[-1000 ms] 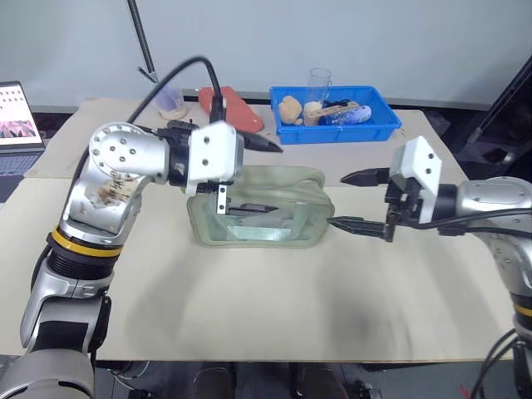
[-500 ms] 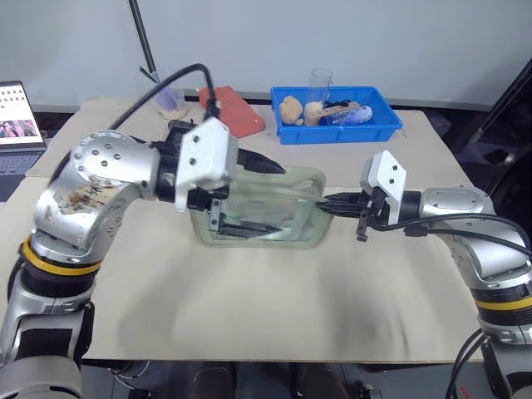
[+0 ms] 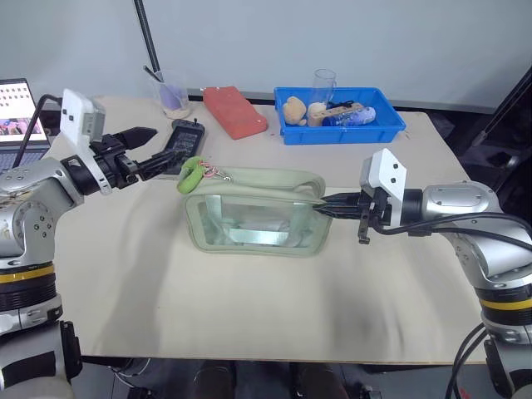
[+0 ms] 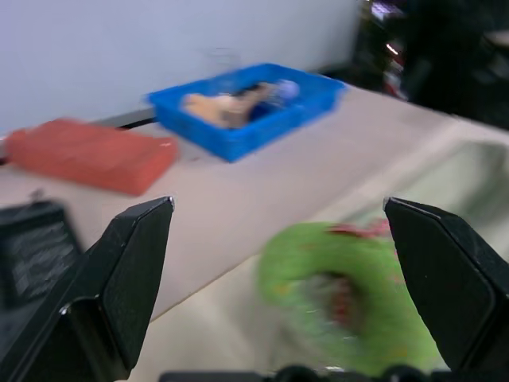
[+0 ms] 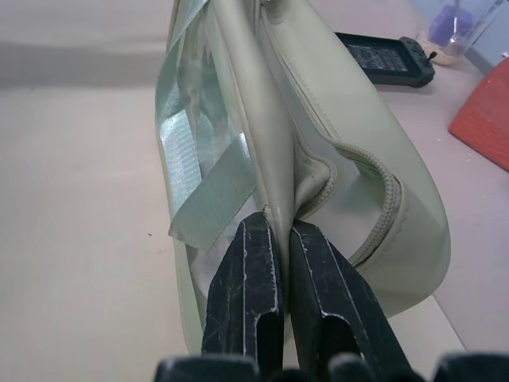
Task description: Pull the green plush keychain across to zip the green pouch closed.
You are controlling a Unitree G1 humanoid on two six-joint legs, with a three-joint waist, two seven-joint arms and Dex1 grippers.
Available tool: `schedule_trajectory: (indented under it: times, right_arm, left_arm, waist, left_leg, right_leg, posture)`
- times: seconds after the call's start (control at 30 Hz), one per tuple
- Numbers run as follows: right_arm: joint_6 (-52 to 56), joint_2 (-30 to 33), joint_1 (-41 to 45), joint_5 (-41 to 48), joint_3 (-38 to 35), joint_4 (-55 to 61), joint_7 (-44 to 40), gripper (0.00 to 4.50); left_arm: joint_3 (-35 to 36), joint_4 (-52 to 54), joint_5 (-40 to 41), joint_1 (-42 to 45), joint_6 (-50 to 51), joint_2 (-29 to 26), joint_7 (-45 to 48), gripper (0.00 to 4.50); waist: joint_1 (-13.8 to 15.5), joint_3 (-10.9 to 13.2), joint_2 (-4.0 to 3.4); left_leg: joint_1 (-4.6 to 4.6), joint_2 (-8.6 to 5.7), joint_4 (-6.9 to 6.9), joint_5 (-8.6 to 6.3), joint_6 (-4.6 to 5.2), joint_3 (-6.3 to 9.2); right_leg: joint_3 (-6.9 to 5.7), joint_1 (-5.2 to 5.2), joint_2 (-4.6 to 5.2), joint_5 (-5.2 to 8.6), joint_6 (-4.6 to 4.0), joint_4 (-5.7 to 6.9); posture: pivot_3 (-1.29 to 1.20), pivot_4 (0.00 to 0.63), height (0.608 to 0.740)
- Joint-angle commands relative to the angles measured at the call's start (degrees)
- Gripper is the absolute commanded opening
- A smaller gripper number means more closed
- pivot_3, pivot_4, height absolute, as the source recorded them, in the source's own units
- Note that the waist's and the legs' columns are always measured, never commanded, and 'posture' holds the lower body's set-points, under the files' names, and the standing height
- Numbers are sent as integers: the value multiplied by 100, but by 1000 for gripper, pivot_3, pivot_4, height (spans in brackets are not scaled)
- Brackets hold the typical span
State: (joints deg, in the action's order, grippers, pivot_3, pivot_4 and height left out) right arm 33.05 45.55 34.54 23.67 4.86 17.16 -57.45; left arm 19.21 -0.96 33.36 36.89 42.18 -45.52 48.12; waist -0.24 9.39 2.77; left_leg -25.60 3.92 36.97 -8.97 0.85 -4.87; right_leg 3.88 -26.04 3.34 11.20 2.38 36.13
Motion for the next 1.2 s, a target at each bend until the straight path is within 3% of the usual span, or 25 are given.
schedule_trajectory:
  times: [0.03, 0.23, 0.4, 0.7, 0.73, 0.97, 1.2]
  right_arm:
    - [-138, 35, 102, -6, -154, 47, -41, 60]
    - [-133, 37, 109, -20, -180, 51, -9, 60]
    - [-106, 17, 97, -18, -189, 86, 24, 60]
    - [-129, -9, 80, -54, -190, 72, 87, 0]
    - [-134, -13, 79, -58, -191, 70, 94, 0]
    - [-202, -42, 85, -116, -171, -19, 101, 0]
    - [-208, -146, 97, -151, -115, -21, 129, 0]
  left_arm:
    - [-64, 278, 15, -272, -119, -38, 79, 4500]
    - [-513, 507, -132, -738, -149, -93, 178, 4500]
    - [-532, 585, 49, -591, -77, 130, 67, 4500]
    - [-414, 650, 241, -426, 10, 94, 131, 237]
    - [-358, 630, 303, -335, 69, 112, 83, 85]
    - [-353, 753, 916, 635, 639, 76, 60, 85]
    - [-1820, 864, -73, 815, -53, -103, 718, 85]
  waist:
    - [-14, 0, 0]
    - [-36, 0, 0]
    - [-29, 0, 0]
    - [-46, 0, 0]
    - [-44, 0, 0]
    - [-42, 0, 1]
    - [-46, 0, 0]
  left_leg:
    - [1, 0, -1, 0, 0, -1]
    - [1, 2, -7, -1, -1, -2]
    - [1, 2, -6, -1, -1, -2]
    - [1, 2, -6, -1, 0, -2]
    - [1, 2, -6, -1, 0, -2]
    - [-1, -1, -5, 0, 0, 0]
    - [2, -1, -7, 0, 0, 1]
  right_leg:
    - [0, 0, 0, 0, 0, -1]
    - [0, -6, 0, -2, -2, 3]
    - [0, -5, 1, 3, -12, 2]
    - [0, -5, 0, 0, -7, 2]
    - [0, -5, 0, 0, -6, 2]
    - [0, -3, 0, -9, 11, -1]
    - [0, -3, -3, -12, 17, 2]
  posture:
    - [0, 150, 740]
    - [0, 150, 740]
    - [0, 150, 740]
    - [0, 150, 740]
    - [0, 150, 740]
    - [0, 150, 740]
    - [0, 150, 740]
